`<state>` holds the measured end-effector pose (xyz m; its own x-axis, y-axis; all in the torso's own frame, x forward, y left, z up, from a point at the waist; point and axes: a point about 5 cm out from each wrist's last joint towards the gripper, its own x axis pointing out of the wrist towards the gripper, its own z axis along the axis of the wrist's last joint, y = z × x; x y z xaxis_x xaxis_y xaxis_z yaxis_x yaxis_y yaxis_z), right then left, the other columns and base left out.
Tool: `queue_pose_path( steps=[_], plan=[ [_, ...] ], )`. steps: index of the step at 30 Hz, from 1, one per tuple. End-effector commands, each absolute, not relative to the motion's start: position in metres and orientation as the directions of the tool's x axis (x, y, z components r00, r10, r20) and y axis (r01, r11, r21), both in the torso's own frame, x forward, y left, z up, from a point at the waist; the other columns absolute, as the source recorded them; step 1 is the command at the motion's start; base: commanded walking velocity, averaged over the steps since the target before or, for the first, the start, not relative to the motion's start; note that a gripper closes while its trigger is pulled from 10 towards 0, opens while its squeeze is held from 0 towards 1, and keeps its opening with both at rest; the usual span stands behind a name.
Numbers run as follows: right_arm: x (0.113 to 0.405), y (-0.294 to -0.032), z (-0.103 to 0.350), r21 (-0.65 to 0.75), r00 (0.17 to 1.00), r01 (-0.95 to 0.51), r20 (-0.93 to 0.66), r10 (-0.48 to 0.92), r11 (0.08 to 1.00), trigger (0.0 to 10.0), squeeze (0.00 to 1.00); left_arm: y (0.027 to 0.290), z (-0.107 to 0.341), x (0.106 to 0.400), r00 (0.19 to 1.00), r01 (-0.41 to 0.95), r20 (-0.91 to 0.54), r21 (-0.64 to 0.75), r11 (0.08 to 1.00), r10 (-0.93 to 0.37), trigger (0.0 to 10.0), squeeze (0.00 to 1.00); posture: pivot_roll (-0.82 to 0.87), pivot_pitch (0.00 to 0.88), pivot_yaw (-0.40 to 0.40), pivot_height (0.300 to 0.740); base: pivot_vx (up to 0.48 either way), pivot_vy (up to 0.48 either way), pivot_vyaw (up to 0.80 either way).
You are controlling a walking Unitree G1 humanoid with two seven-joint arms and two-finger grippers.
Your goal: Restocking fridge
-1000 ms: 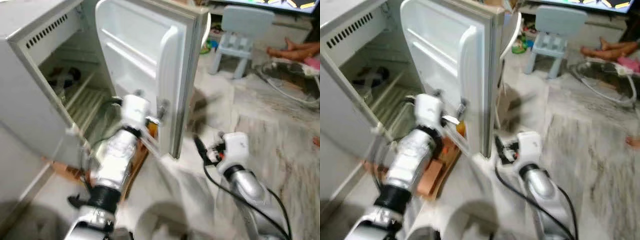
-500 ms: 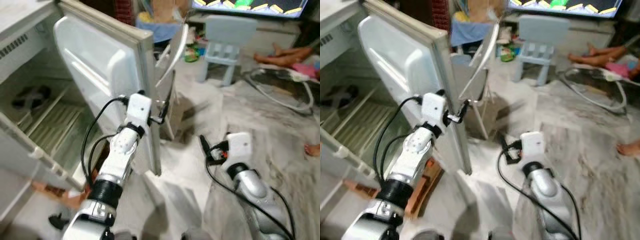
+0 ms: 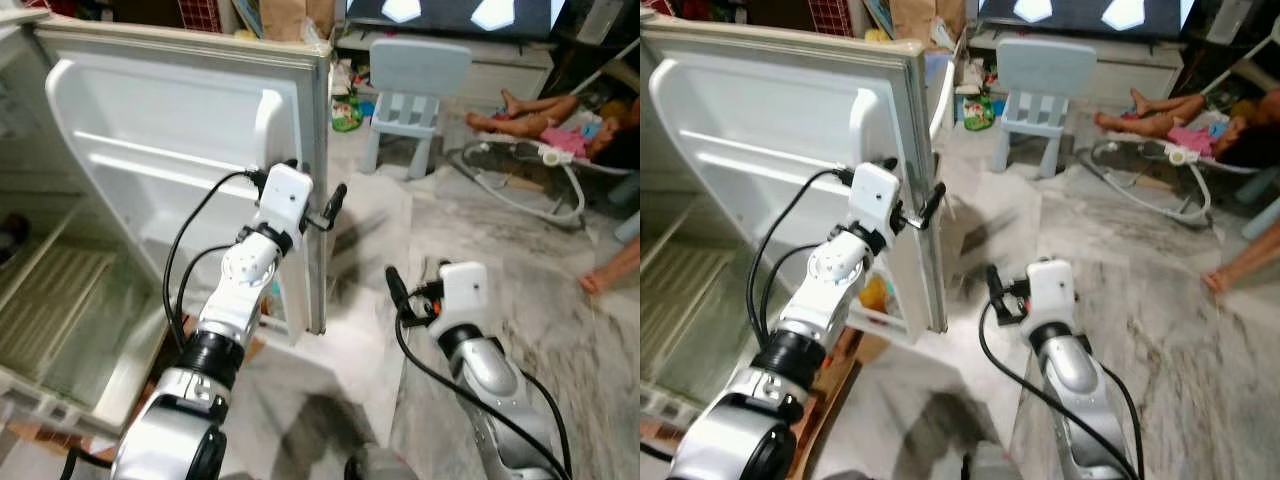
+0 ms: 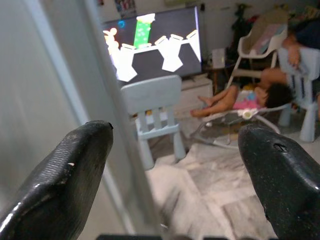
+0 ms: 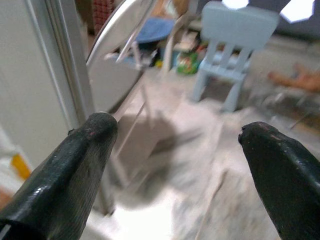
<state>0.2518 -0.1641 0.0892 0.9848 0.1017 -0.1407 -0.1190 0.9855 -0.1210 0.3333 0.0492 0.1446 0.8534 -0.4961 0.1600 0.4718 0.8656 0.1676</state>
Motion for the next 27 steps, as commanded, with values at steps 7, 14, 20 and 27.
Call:
queue_pose_path(
  steps=[7, 14, 20, 27],
  plan=[
    [0.263, -0.152, 0.105, -0.140, 0.990, -0.141, -0.024, 0.139, 0.980, 10.0, 0.00, 0.081, 0.138, 0.306, 0.868, 0.442, 0.174, 0.157, 0.883, -0.465, 10.0, 0.00, 0.03, 0.051, 0.020, 0.740, 0.466, 0.000, 0.00],
    [0.261, -0.148, 0.105, 0.006, 0.982, -0.185, -0.027, 0.185, 0.983, 10.0, 0.00, 0.105, 0.118, 0.280, 0.890, 0.423, 0.108, 0.168, 0.891, -0.443, 10.0, 0.00, 0.05, 0.051, 0.018, 0.740, 0.450, 0.000, 0.00],
    [0.263, -0.144, 0.101, 0.021, 0.983, -0.181, -0.041, 0.181, 0.983, 10.0, 0.00, 0.122, 0.119, 0.266, 0.916, 0.371, 0.093, 0.174, 0.912, -0.391, 10.0, 0.00, 0.07, 0.054, 0.012, 0.740, 0.441, 0.000, -0.40],
    [0.268, -0.144, 0.104, 0.029, 0.981, -0.192, -0.027, 0.193, 0.981, 10.0, 0.00, 0.129, 0.123, 0.253, 0.925, 0.355, 0.089, 0.153, 0.922, -0.370, 10.0, 0.00, 0.09, 0.056, 0.007, 0.740, 0.395, -0.236, -0.79]
  ],
)
